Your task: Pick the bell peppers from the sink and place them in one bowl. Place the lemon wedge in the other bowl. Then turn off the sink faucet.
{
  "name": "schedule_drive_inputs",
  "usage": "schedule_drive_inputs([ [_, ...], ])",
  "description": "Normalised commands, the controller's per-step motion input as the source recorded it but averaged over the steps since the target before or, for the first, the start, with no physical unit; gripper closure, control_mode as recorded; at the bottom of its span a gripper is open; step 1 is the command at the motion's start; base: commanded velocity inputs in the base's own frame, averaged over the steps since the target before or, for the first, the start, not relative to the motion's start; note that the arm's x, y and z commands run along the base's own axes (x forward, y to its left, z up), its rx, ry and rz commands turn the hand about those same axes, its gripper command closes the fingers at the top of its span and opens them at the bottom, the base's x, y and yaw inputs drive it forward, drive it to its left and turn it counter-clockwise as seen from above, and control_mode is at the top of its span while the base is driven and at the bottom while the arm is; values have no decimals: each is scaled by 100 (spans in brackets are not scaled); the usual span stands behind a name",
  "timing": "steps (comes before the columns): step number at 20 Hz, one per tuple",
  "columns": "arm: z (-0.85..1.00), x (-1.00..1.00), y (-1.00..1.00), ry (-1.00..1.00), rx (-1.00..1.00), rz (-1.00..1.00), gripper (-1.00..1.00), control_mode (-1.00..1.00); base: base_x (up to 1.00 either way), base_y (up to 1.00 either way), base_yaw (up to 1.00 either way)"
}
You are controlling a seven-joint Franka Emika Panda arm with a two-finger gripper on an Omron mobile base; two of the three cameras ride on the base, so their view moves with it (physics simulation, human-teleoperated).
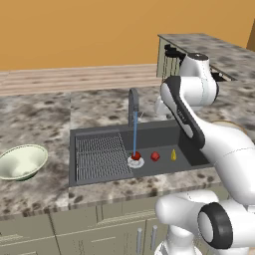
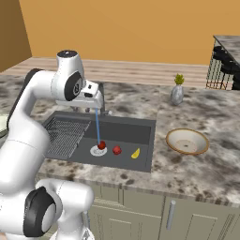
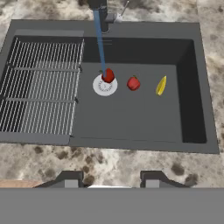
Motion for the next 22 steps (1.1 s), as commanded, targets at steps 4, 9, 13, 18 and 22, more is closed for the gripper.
schedule_drive_inputs([
  [4, -1, 0, 0, 0, 0, 0, -100, -100, 0, 0, 0],
  [9, -12, -1, -9, -1, 0, 0, -100, -100, 0, 0, 0],
  [13, -7, -3, -17, 0, 0, 0, -100, -100, 0, 0, 0],
  [18, -6, -12, -23, 0, 0, 0, -100, -100, 0, 0, 0],
  [22, 0, -8, -23, 0, 0, 0, -100, -100, 0, 0, 0],
])
